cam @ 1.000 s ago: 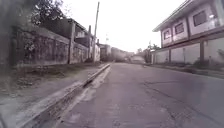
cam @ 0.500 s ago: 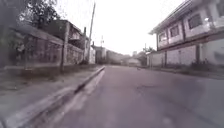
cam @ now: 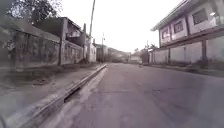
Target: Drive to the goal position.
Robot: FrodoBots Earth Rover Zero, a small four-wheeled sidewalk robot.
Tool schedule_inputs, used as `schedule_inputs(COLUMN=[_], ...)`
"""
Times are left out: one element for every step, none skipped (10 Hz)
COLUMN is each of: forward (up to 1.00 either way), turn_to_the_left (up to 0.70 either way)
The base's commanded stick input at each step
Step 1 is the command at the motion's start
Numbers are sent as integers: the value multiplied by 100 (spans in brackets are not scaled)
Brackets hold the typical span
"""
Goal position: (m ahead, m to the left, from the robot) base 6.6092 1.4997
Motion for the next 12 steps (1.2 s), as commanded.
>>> schedule_inputs(forward=[100, 100, 100, 100, 100, 100, 100, 100, 100, 100, 100, 100], turn_to_the_left=[-36, -31, -27, -22, -18, -13, -8, -4, 0, 0, 0, 0])
